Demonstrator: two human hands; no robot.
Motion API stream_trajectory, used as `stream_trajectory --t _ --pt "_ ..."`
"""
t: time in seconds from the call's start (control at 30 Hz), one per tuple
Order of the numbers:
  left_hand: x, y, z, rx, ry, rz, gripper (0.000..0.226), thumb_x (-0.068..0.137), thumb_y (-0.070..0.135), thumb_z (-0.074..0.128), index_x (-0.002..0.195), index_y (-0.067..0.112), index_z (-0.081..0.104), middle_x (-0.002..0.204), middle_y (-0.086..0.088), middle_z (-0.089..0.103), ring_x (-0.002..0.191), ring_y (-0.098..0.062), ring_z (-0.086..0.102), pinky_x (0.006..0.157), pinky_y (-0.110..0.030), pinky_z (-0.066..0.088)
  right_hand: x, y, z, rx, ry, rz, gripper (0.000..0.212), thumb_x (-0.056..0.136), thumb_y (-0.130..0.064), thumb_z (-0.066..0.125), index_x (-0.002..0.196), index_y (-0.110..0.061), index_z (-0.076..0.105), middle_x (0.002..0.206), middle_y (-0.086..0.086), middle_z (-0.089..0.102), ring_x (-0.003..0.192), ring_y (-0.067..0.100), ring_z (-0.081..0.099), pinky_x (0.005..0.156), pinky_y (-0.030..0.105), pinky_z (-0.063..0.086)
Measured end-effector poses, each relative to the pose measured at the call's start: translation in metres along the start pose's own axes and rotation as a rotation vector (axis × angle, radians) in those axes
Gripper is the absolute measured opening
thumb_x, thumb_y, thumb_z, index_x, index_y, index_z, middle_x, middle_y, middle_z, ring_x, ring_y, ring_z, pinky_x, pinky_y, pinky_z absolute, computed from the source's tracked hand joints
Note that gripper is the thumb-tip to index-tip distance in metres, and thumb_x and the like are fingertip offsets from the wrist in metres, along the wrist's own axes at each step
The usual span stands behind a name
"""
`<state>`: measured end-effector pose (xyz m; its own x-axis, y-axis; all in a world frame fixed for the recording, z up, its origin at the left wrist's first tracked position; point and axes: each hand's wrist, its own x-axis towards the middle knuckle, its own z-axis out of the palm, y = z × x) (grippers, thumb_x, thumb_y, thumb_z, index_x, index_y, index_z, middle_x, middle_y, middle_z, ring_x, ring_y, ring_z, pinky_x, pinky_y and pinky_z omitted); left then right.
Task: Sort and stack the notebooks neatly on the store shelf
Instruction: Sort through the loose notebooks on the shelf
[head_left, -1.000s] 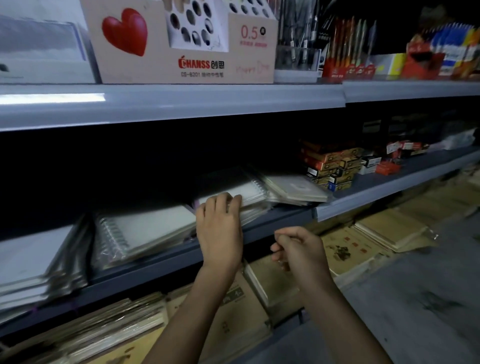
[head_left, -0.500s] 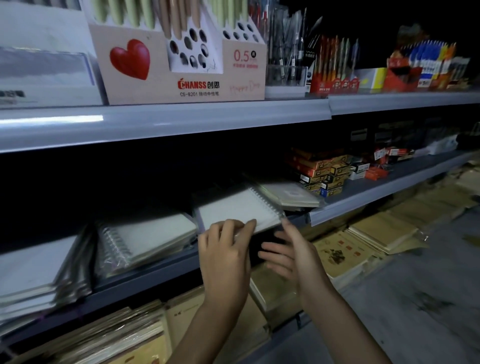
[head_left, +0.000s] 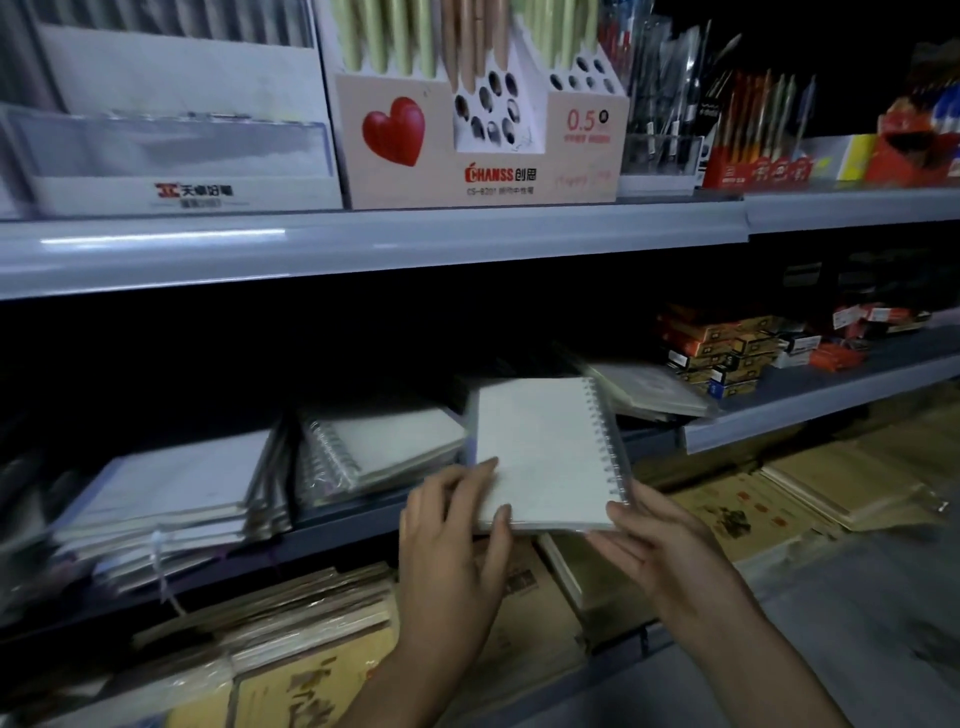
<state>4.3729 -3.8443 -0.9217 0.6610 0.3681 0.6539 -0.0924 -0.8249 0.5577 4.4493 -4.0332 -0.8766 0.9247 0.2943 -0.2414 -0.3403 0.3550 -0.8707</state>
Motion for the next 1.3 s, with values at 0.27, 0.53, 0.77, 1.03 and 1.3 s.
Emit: stream_trajectory --t 0.27,0.53,0.77,1.03,1.3 --pt "0.012 0.016 -0.044 -0.812 -0.125 -0.575 0.048 0.094 0.011 0.075 0.136 0.028 0.058 0.093 0.0 0.076 0.074 -0.005 0.073 0.062 -0.021 0.057 -0.01 0.007 0.007 0.1 -0.051 -0.09 0.062 0.087 0.005 0.063 0.146 -0.011 0.053 0.131 0.007 0.07 0.111 0.028 0.072 0.088 0.038 0.062" --pt "0.045 -0.015 -0.083 -0.35 0.364 -0.311 0.031 0.101 0.022 0.068 0.132 0.019 0.068 0.121 0.008 0.068 0.107 0.001 0.063 0.086 -0.004 0.045 0.021 0.022 0.106 0.154 -0.287 -0.172 0.033 0.098 0.002 0.057 0.128 -0.01 0.063 0.12 0.012 0.075 0.11 0.025 0.073 0.092 0.037 0.059" --pt "0.045 -0.057 -0.08 0.404 0.281 -0.016 0.018 0.098 0.016 0.061 0.109 0.017 0.076 0.11 -0.003 0.067 0.112 -0.03 0.056 0.091 -0.041 0.044 0.047 0.063 0.141 -0.409 -0.104 -0.325 0.032 0.102 -0.035 0.062 0.13 -0.021 0.064 0.059 0.002 0.06 0.049 0.015 0.055 0.045 0.028 0.048" --pt "0.025 -0.032 -0.05 0.45 0.165 0.213 0.022 0.093 0.019 0.059 0.109 0.016 0.074 0.112 -0.003 0.066 0.107 -0.029 0.06 0.091 -0.044 0.044 0.045 0.058 0.13 -0.392 -0.124 -0.293 0.032 0.099 -0.037 0.065 0.127 -0.022 0.063 0.069 0.008 0.066 0.057 0.019 0.061 0.05 0.03 0.051" --pt "0.024 0.004 0.003 0.248 0.047 0.244 0.026 0.097 0.021 0.056 0.118 0.02 0.071 0.106 0.003 0.063 0.096 -0.02 0.06 0.077 -0.037 0.048 0.054 0.027 0.067 -0.415 0.102 -0.305 0.015 0.101 -0.016 0.062 0.117 -0.017 0.065 0.068 0.006 0.068 0.052 0.015 0.062 0.048 0.027 0.05"
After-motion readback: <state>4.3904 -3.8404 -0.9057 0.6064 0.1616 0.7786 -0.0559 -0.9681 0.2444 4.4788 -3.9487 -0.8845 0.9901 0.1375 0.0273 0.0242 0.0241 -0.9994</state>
